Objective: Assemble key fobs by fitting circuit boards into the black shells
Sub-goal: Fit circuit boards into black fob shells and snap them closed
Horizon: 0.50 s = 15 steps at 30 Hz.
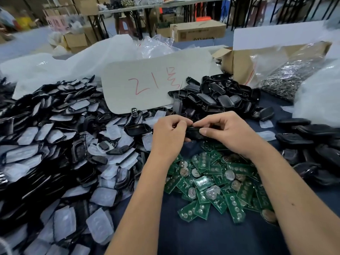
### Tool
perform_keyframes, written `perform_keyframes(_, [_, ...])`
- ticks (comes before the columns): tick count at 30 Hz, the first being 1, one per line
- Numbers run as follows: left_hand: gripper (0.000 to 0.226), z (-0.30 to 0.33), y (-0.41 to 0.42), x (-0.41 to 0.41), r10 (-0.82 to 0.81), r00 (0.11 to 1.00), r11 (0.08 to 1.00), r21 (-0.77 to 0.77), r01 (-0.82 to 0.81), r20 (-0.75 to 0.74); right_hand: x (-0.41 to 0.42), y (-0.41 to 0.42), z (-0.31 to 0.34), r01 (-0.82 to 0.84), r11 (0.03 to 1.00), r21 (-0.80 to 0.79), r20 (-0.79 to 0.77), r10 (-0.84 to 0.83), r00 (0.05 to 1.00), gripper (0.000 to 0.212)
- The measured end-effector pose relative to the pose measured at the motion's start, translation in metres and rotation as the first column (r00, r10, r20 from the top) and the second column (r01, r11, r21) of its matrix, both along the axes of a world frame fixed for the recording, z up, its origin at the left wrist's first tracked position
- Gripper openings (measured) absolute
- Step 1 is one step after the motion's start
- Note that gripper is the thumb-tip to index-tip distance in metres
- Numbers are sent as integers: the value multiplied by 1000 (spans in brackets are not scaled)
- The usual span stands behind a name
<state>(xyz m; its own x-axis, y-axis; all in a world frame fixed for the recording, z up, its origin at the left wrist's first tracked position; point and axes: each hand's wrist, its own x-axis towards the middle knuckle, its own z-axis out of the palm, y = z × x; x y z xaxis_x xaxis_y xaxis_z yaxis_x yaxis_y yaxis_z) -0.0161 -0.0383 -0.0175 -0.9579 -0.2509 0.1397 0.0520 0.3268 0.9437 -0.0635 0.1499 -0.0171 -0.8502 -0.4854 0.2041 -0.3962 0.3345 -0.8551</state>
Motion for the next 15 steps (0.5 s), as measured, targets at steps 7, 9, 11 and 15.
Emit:
perform_keyframes(7, [13, -2, -6, 2, -111, 994, 994, -12, 111, 10, -3, 0, -2, 32, 986, -165, -8, -34, 999, 32])
perform_keyframes(9, [12, -3, -5, 2, -148, 989, 989, 6, 148, 18, -2, -3, -3, 101, 955, -278, 34, -95, 995, 31])
perform_keyframes(11, [11, -3, -4, 2, -168, 986, 986, 23, 168, 16, -1, -7, -2, 130, 925, -357, 80, -108, 991, 29])
perform_keyframes(15, [9, -2, -3, 2, -196, 981, 979, 60, 195, 1, 0, -6, -1, 119, 927, -356, 98, -90, 991, 26])
